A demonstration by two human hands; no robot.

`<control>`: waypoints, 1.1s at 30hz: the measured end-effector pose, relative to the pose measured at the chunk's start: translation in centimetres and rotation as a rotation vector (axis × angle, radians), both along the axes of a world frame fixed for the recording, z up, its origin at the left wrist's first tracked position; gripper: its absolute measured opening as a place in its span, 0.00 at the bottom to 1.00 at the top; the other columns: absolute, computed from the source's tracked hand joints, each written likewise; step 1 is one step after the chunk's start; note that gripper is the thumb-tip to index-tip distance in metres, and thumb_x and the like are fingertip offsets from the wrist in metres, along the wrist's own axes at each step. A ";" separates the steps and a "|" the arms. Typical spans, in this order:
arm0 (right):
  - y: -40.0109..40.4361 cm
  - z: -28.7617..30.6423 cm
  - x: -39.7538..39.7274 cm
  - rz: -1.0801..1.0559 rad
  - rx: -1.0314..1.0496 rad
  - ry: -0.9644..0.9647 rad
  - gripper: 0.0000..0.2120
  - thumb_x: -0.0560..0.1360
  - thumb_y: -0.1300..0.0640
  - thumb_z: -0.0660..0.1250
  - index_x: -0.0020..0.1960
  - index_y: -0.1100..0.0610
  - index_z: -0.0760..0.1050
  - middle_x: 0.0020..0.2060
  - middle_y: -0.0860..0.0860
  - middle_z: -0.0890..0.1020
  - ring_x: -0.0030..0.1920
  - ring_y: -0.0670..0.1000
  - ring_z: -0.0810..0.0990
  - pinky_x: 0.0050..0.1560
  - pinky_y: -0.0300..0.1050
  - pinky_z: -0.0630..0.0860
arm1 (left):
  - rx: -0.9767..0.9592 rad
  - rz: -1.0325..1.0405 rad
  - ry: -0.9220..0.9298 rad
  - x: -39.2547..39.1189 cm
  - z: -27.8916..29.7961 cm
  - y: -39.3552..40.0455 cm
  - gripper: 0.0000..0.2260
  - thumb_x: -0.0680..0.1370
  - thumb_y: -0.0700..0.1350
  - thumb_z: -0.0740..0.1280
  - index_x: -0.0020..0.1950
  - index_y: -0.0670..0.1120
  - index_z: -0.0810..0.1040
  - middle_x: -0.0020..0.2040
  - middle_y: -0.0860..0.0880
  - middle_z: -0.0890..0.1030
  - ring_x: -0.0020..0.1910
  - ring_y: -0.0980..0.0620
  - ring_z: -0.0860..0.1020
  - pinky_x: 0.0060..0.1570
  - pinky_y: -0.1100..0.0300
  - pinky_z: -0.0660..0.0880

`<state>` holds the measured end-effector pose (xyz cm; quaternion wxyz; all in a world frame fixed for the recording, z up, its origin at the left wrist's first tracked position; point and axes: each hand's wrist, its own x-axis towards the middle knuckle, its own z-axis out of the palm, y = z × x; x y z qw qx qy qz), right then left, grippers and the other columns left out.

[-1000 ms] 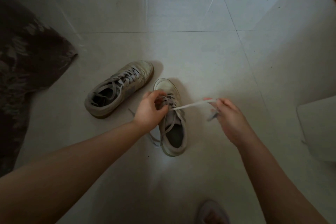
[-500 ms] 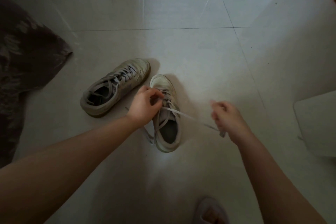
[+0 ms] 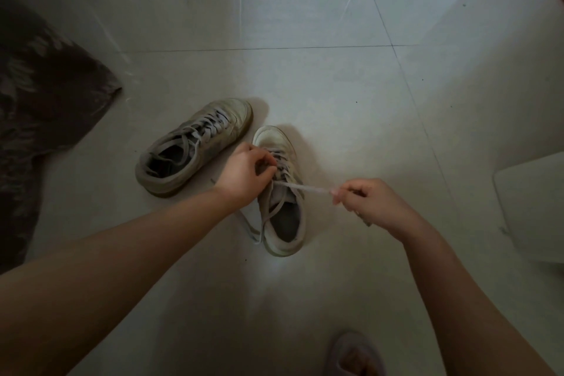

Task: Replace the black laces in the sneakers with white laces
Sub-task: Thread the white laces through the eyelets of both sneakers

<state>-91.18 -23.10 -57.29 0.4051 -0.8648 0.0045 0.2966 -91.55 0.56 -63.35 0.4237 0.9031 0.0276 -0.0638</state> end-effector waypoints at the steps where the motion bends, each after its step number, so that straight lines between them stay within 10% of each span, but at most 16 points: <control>1: 0.1 0.0 0.0 -0.088 0.101 0.009 0.09 0.76 0.55 0.67 0.38 0.54 0.80 0.25 0.46 0.71 0.24 0.45 0.65 0.25 0.38 0.64 | 0.039 0.006 -0.050 -0.2 0.1 -0.1 0.05 0.76 0.43 0.68 0.50 0.45 0.81 0.49 0.50 0.71 0.47 0.53 0.73 0.52 0.60 0.73; 5: 2.1 0.3 0.3 -0.482 0.718 0.258 0.09 0.79 0.61 0.59 0.44 0.62 0.77 0.30 0.49 0.75 0.24 0.42 0.65 0.24 0.33 0.62 | 0.147 -0.080 -0.461 -1.7 2.3 -2.0 0.12 0.77 0.50 0.63 0.41 0.43 0.80 0.39 0.46 0.75 0.39 0.47 0.75 0.38 0.58 0.71; 9: 4.3 0.9 0.9 -0.583 0.923 0.514 0.10 0.80 0.58 0.55 0.45 0.58 0.73 0.29 0.47 0.73 0.26 0.41 0.69 0.25 0.31 0.63 | -0.048 -0.265 -0.159 -3.5 3.9 -5.8 0.16 0.74 0.60 0.62 0.38 0.48 0.72 0.30 0.56 0.70 0.28 0.56 0.70 0.31 0.62 0.64; 13: 5.1 1.2 1.3 -0.684 0.969 0.483 0.07 0.80 0.62 0.57 0.48 0.60 0.73 0.35 0.50 0.80 0.33 0.44 0.76 0.30 0.35 0.75 | -0.281 -0.064 0.020 -3.2 3.0 -6.4 0.10 0.77 0.47 0.68 0.36 0.48 0.74 0.28 0.56 0.75 0.26 0.59 0.73 0.32 0.64 0.69; 18: 4.6 0.8 1.2 -0.563 0.654 0.212 0.08 0.77 0.66 0.62 0.47 0.58 0.78 0.40 0.49 0.84 0.37 0.45 0.78 0.35 0.35 0.76 | -0.626 0.073 0.220 -3.3 3.6 -5.4 0.06 0.78 0.40 0.65 0.45 0.40 0.79 0.32 0.49 0.79 0.26 0.61 0.74 0.30 0.70 0.70; 27: 3.6 -0.5 0.9 -0.638 0.330 -0.146 0.09 0.75 0.61 0.68 0.53 0.53 0.76 0.51 0.49 0.81 0.47 0.44 0.78 0.50 0.38 0.71 | -0.450 -0.037 0.227 -3.6 2.9 -3.7 0.07 0.79 0.42 0.65 0.44 0.40 0.80 0.32 0.53 0.80 0.26 0.57 0.75 0.32 0.69 0.72; 33: 4.1 -0.4 -0.5 -0.043 0.160 -0.337 0.05 0.73 0.57 0.71 0.46 0.49 0.78 0.44 0.44 0.80 0.46 0.40 0.78 0.48 0.34 0.72 | -0.647 0.168 0.364 -3.1 4.1 -4.8 0.16 0.82 0.47 0.58 0.45 0.39 0.80 0.35 0.46 0.82 0.27 0.57 0.77 0.27 0.70 0.70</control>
